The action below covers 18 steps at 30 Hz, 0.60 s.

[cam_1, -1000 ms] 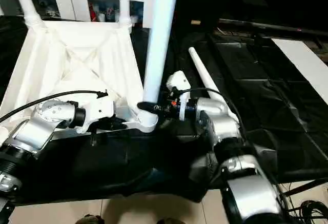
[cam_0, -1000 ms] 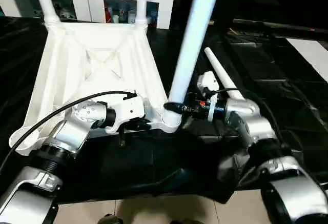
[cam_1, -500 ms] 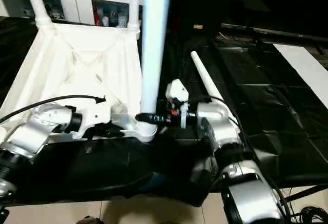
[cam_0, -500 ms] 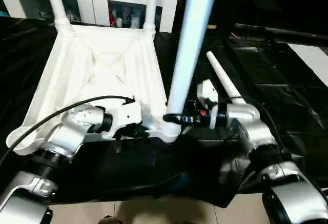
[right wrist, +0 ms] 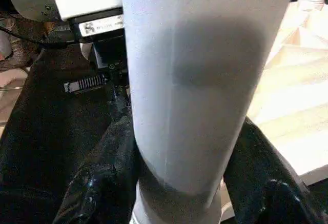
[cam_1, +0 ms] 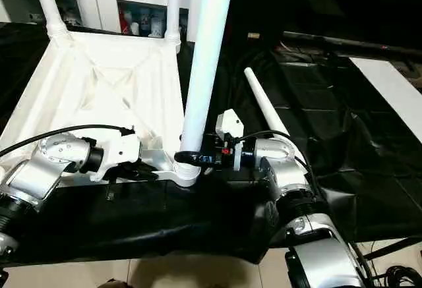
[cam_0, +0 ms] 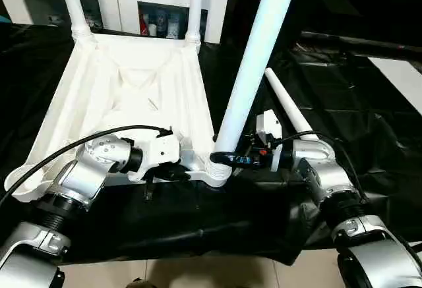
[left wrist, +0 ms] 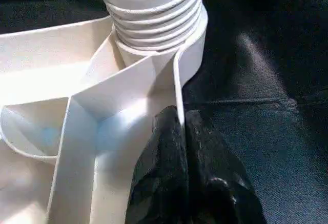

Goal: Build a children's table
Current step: Insert table leg to table base

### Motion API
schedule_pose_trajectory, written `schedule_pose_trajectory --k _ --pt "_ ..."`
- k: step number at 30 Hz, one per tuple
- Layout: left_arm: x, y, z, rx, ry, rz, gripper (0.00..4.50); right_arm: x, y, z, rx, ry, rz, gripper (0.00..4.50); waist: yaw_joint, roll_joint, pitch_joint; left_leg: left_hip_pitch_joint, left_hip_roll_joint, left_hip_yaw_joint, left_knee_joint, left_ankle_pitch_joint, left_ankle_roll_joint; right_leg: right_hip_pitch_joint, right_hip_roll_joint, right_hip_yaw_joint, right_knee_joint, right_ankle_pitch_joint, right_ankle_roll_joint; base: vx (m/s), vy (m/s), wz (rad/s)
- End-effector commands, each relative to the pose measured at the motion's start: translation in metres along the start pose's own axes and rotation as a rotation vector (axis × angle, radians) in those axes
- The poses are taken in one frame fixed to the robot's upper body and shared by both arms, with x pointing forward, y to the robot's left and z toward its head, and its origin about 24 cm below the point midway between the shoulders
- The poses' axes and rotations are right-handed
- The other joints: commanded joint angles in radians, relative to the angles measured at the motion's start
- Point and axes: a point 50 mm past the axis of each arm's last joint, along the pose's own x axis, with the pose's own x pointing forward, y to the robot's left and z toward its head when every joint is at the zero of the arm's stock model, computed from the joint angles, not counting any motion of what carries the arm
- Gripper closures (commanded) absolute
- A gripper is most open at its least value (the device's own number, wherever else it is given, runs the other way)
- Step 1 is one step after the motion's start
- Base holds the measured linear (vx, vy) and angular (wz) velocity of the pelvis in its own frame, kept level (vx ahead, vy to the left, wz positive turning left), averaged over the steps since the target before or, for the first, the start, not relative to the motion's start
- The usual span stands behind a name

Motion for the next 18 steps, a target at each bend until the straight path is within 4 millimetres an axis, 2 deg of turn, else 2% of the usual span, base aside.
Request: schedule_pose_trajectory --k 1,4,8,9,12,13,14,15,16,17,18 --pt "0.013 -0.01 0.015 0.099 -0.043 -0.145 4.5 -0.006 0.026 -0.064 0.206 0.249 0.033 2.66 0.004 0.032 -0.047 0.02 0.036 -0.019 -0.066 -0.293 0.013 0.029 -0.061 0.042 -0.067 -0.132 -0.234 0.0 0.0 0.0" --pt "0.013 -0.01 0.015 0.099 -0.04 -0.145 4.5 -0.006 0.026 -0.065 0.207 0.253 0.032 2.66 0.004 0.032 -0.045 0.022 0.037 -0.02 -0.068 -0.317 0.006 0.027 -0.062 0.042 -0.07 -0.161 -0.229 0.0 0.0 0.0" --pt "0.011 -0.011 0.011 0.092 -0.008 -0.155 4.5 -0.006 0.025 -0.065 0.199 0.262 0.026 2.66 0.005 0.027 -0.044 0.021 0.037 -0.021 -0.069 -0.325 0.004 0.025 -0.063 0.043 -0.072 -0.185 -0.219 0.0 0.0 0.0" --pt "0.011 -0.011 0.008 0.08 0.015 -0.147 4.5 -0.005 0.022 -0.065 0.196 0.259 -0.007 2.66 0.003 0.022 -0.043 0.02 0.037 -0.02 -0.069 -0.325 0.006 0.024 -0.062 0.043 -0.073 -0.19 -0.216 0.0 0.0 0.0" --pt "0.011 -0.01 0.001 0.069 0.054 -0.125 4.5 -0.003 0.015 -0.065 0.183 0.264 -0.13 2.66 -0.002 0.024 -0.035 0.021 0.038 -0.024 -0.076 -0.372 -0.008 0.018 -0.064 0.044 -0.082 -0.275 -0.199 0.0 0.0 0.0" --pt "0.012 -0.009 -0.002 0.056 0.064 -0.109 4.5 -0.003 0.012 -0.066 0.189 0.254 -0.189 2.66 -0.008 0.024 -0.025 0.023 0.036 -0.03 -0.08 -0.445 -0.024 0.013 -0.067 0.043 -0.092 -0.401 -0.174 0.0 0.0 0.0" --pt "0.012 -0.009 -0.005 0.044 0.071 -0.092 4.5 -0.004 0.009 -0.066 0.2 0.246 -0.238 2.66 -0.011 0.025 -0.02 0.028 0.036 -0.035 -0.081 -0.495 -0.035 0.008 -0.07 0.042 -0.099 -0.484 -0.156 0.0 0.0 0.0" --pt "0.014 -0.007 -0.008 0.014 0.083 -0.056 4.5 -0.005 0.005 -0.068 0.212 0.249 -0.322 2.66 -0.018 0.024 -0.011 0.044 0.034 -0.051 -0.08 -0.608 -0.057 -0.004 -0.077 0.035 -0.122 -0.684 -0.093 -0.069 0.004 -0.11" --pt "0.015 -0.004 -0.012 -0.025 0.095 -0.011 4.5 -0.007 0.002 -0.071 0.229 0.256 -0.396 2.66 -0.021 0.026 -0.007 0.045 0.032 -0.057 -0.082 -0.633 -0.061 -0.004 -0.078 0.031 -0.128 -0.726 -0.076 -0.073 0.014 -0.18" --pt "0.016 -0.002 -0.014 -0.049 0.103 0.018 4.5 -0.008 0.0 -0.073 0.238 0.264 -0.443 2.66 -0.03 0.027 -0.005 0.045 0.03 -0.07 -0.085 -0.677 -0.071 0.002 -0.077 0.015 -0.137 -0.792 -0.046 -0.073 0.014 -0.18" --pt "0.018 0.001 -0.016 -0.094 0.109 0.064 4.5 -0.009 -0.002 -0.075 0.248 0.274 -0.516 2.66 -0.033 0.035 -0.003 0.05 0.03 -0.076 -0.086 -0.71 -0.076 0.002 -0.078 0.006 -0.142 -0.799 -0.042 -0.079 0.032 -0.23"
